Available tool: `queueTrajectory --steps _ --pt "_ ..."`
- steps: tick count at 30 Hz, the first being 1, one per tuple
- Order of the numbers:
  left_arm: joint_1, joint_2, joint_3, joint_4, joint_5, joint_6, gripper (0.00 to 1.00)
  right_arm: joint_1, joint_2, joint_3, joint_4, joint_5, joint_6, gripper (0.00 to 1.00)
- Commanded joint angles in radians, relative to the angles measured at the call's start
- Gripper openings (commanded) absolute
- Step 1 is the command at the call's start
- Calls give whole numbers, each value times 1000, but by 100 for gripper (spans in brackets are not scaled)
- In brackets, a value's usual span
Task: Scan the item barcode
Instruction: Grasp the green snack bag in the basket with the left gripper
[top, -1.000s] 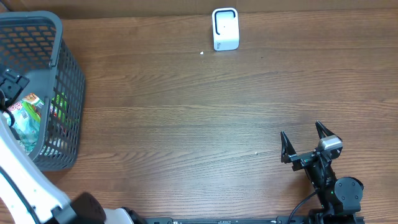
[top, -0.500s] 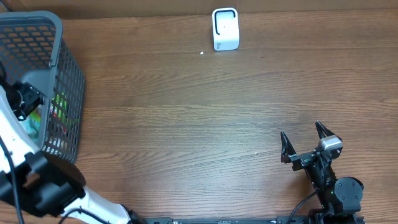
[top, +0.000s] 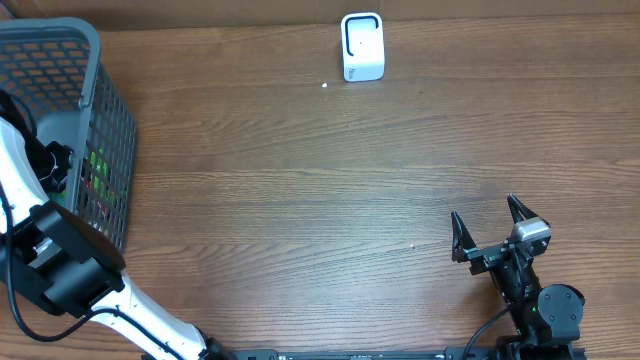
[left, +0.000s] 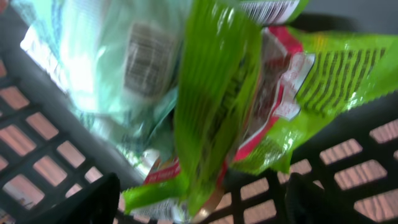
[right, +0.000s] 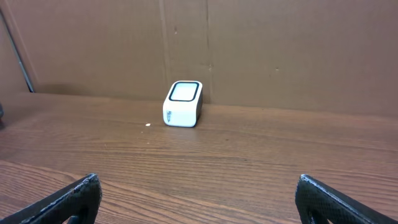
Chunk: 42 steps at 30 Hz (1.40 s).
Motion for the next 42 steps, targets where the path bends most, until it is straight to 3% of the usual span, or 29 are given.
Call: queueTrajectory --steps 1,10,16,19,22,30,42 --pt "5 11 -19 31 5 20 74 6 -12 -10 5 -5 6 100" --pt "5 11 -154 156 10 47 74 6 -12 -10 5 -5 6 100" --pt "5 11 -195 220 9 46 59 6 -12 -10 5 -5 6 100" --pt "5 11 -216 251 9 45 42 6 -12 -10 5 -5 6 100" --pt "5 11 -232 273 9 45 4 6 -12 -10 5 -5 6 100" --pt "6 -37 -154 195 52 46 4 6 -12 -10 5 -5 6 100" --pt "6 -313 57 140 85 114 4 6 -12 -10 5 -5 6 100"
